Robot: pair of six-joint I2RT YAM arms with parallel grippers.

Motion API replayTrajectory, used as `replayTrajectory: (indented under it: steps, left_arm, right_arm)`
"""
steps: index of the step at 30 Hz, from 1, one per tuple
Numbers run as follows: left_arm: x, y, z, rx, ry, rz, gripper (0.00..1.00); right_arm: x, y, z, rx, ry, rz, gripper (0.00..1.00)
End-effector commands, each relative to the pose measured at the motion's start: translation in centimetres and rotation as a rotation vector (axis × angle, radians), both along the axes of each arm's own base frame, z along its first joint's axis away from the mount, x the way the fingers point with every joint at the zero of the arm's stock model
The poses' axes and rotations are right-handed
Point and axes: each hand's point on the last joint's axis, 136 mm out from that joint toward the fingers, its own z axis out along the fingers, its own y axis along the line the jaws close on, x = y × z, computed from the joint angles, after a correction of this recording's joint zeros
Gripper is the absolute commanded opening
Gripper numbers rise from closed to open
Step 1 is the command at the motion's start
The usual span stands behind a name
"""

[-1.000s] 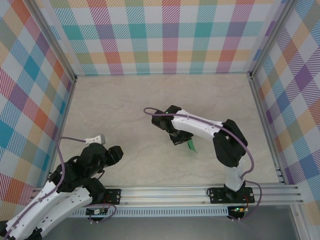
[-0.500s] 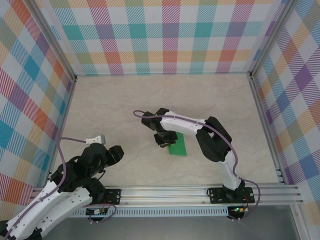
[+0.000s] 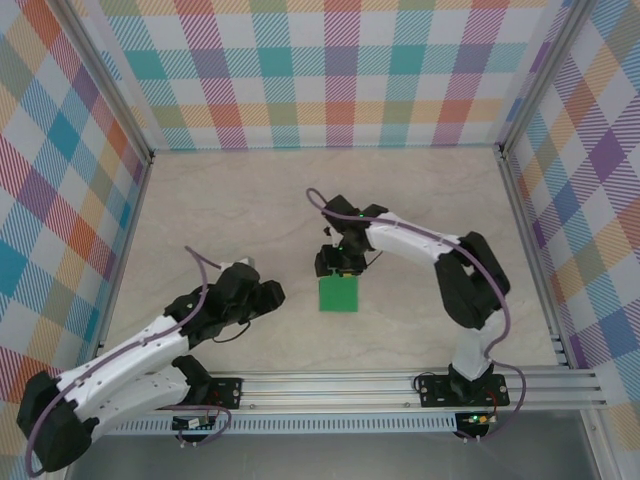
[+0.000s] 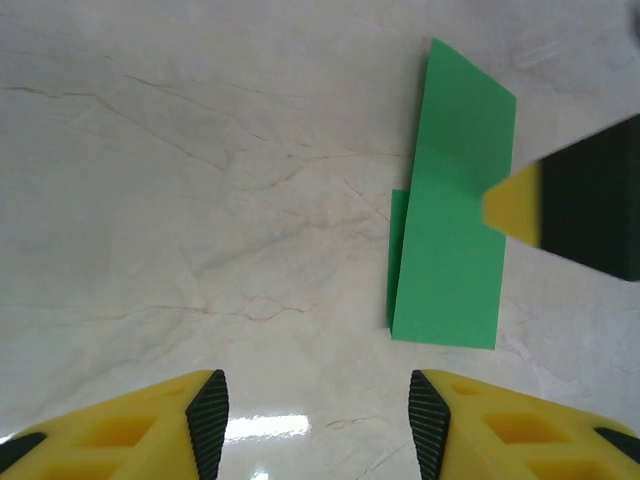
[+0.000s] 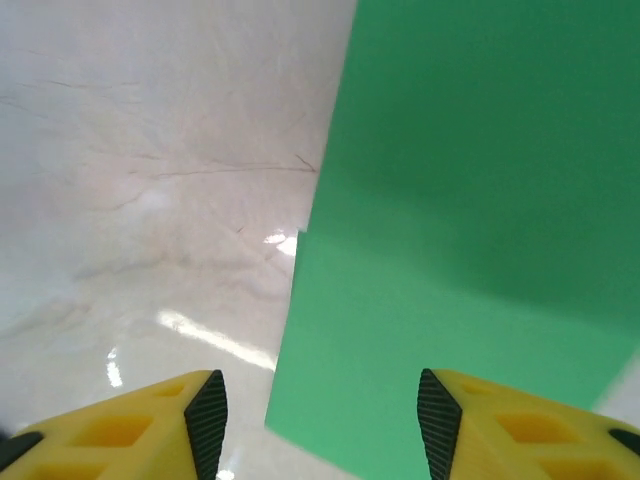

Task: Fold a paper plane with a square sheet of paper (pick it up from the middle)
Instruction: Third fold the triangle at the center of the table.

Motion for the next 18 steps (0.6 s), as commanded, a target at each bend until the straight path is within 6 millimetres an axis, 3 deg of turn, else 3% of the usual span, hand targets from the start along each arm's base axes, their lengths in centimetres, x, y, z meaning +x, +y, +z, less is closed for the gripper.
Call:
replayTrajectory:
  steps: [1, 3, 6, 12, 18]
  left_arm:
    - [2.8, -4.8, 2.2, -0.095, -0.062, -0.097, 0.49]
    - [4.1, -6.8, 1.7, -0.091, -0.045, -0.141, 0.43]
    - [5.8, -9.0, 0.3, -0.090, -0.024, -0.164, 0.39]
    - [8.2, -13.4, -2.4, -0.112, 0.036, -0.238, 0.31]
    - [9.3, -14.5, -5.1, -0.079, 0.081, -0.235, 0.27]
  right_arm:
    - [1.1, -1.1, 3.3, 0.165, -0.080, -0.033, 0.56]
    - [1.1, -3.5, 2.7, 0.199, -0.067, -0.096, 0.55]
    - [0.5, -5.5, 1.5, 0.252, -0.028, -0.155, 0.53]
    - [-1.7, -6.2, -0.7, 0.287, 0.033, -0.195, 0.51]
    - [-2.9, -6.3, -2.7, 0.303, 0.086, -0.215, 0.50]
